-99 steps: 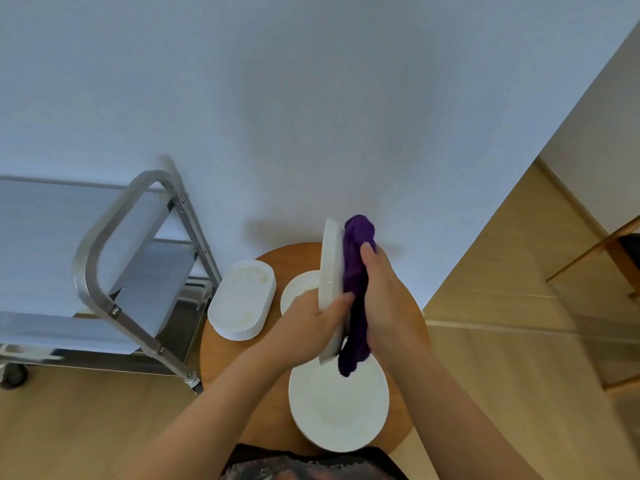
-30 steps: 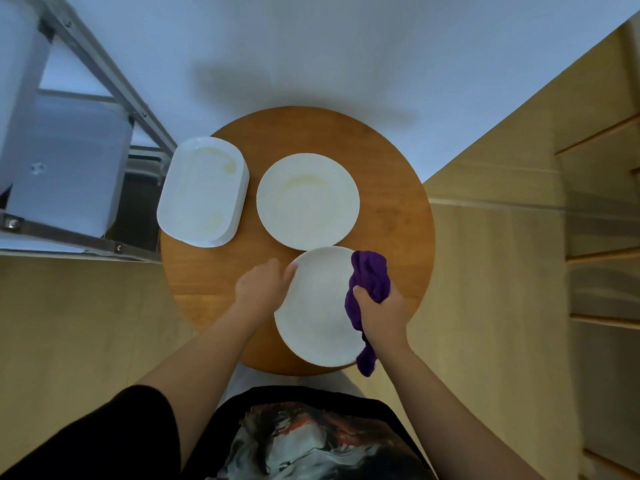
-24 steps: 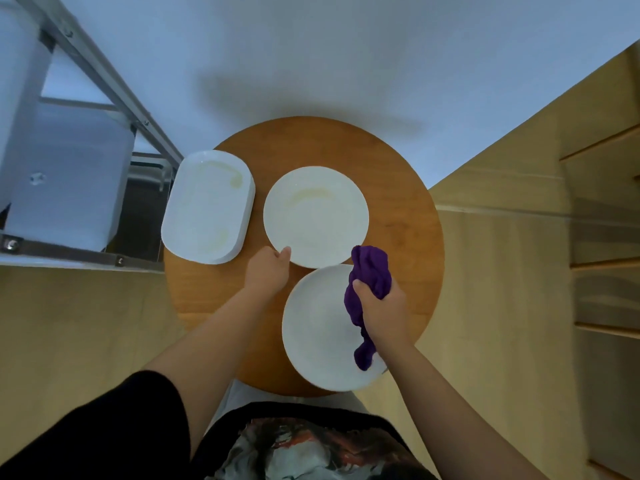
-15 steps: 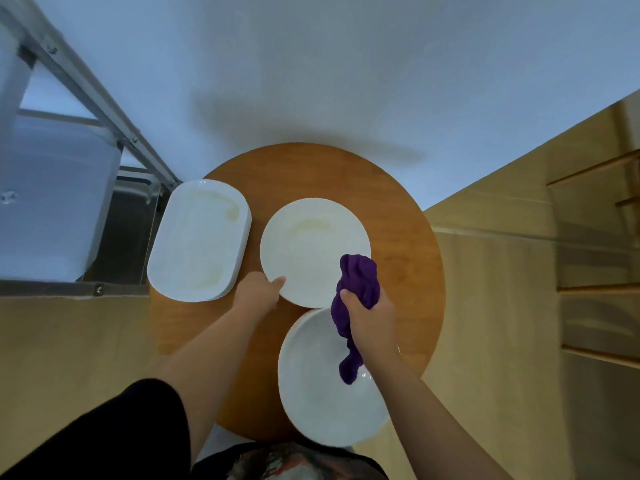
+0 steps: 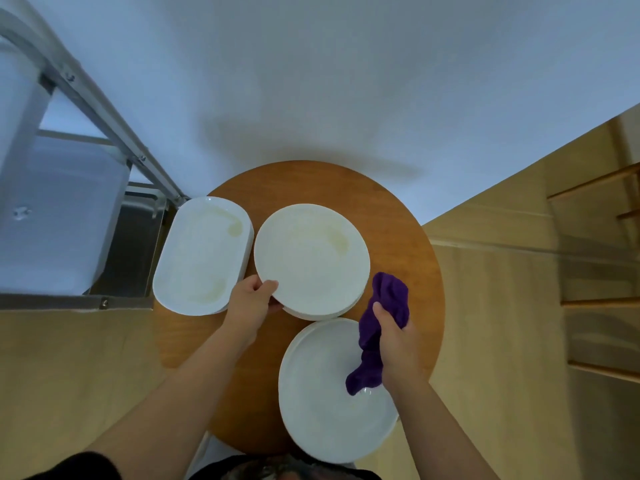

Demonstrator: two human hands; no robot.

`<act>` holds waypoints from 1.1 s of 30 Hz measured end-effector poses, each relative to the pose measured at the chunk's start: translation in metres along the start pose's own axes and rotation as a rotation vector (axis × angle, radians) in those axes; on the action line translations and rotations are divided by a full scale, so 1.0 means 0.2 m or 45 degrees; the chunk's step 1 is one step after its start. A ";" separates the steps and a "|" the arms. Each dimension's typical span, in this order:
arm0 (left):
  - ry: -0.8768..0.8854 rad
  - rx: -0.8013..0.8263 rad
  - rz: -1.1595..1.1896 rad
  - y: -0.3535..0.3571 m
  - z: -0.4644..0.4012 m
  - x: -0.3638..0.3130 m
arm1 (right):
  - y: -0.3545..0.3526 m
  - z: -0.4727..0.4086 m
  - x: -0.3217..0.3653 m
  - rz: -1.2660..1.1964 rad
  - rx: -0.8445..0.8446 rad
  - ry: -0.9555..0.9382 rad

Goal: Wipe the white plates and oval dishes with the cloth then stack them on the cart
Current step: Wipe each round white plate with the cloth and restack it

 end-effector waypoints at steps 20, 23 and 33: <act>-0.211 0.513 0.396 -0.05 0.82 -0.30 | -0.53 0.28 0.25 -0.250 0.457 -0.015; -0.151 0.554 0.419 -0.03 0.92 -0.35 | -0.60 0.36 0.28 -0.134 0.544 -0.045; -0.061 0.535 0.874 0.02 1.21 -0.27 | -0.85 0.76 0.57 -0.185 0.014 -1.052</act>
Point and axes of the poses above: each hand's wrist, its own z-axis away from the middle knuckle, its own y-axis out of the palm, x = y × z, the point moved 5 cm from there along -z, towards the middle knuckle, and after that the axes turned 7 degrees about -x, right-handed, at the moved point
